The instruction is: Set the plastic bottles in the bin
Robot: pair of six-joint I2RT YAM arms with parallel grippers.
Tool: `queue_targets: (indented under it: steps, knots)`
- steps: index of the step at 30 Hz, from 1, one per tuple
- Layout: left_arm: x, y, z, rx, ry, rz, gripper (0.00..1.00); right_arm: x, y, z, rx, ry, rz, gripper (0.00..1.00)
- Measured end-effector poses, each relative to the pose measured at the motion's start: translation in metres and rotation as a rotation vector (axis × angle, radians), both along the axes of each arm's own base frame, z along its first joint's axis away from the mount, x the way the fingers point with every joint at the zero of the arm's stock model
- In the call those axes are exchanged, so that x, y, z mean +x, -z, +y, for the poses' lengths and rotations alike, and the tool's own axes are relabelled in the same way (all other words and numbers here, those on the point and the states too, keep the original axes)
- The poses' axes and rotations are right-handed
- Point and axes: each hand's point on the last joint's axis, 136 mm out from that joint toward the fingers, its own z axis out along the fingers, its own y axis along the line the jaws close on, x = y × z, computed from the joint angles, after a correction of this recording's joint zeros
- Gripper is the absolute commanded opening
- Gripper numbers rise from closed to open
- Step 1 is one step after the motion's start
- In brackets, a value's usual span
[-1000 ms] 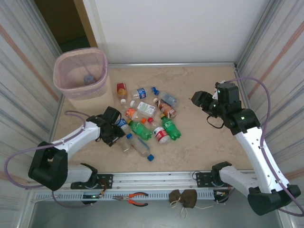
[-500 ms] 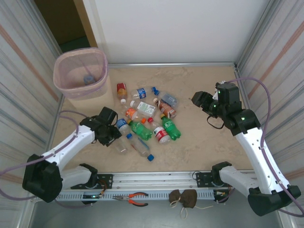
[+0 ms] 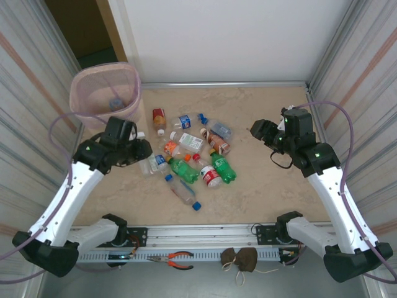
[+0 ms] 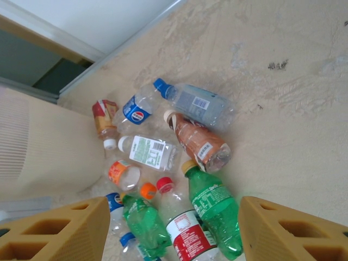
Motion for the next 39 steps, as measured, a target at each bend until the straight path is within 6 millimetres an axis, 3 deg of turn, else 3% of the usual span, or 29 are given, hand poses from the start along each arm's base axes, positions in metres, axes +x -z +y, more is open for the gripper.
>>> queue_targets:
  steps: [10,18,23,27,30,35,39]
  knots:
    - [0.051,-0.088,0.026,0.152,0.062,-0.177,0.37,0.0,-0.002,-0.001,-0.004,0.0,-0.004,0.62]
    - [0.097,-0.164,0.069,0.243,0.005,-0.355,0.37,0.001,-0.012,-0.001,0.003,0.001,-0.028,0.62]
    - [0.126,-0.194,0.104,0.306,-0.056,-0.422,0.37,0.001,-0.014,0.0,0.004,0.0,-0.032,0.62]
    - [0.152,-0.19,0.128,0.337,-0.081,-0.409,0.37,0.001,-0.014,0.0,0.004,0.001,-0.031,0.62]
    - [0.175,-0.174,0.139,0.34,-0.076,-0.367,0.37,0.001,-0.014,-0.001,0.003,0.003,-0.032,0.62]
    - [0.208,-0.126,0.14,0.307,-0.032,-0.258,0.37,0.001,-0.014,-0.002,-0.001,0.008,-0.033,0.62]
    - [0.222,-0.095,0.134,0.269,0.008,-0.194,0.37,0.002,-0.014,-0.003,-0.004,0.013,-0.033,0.62]
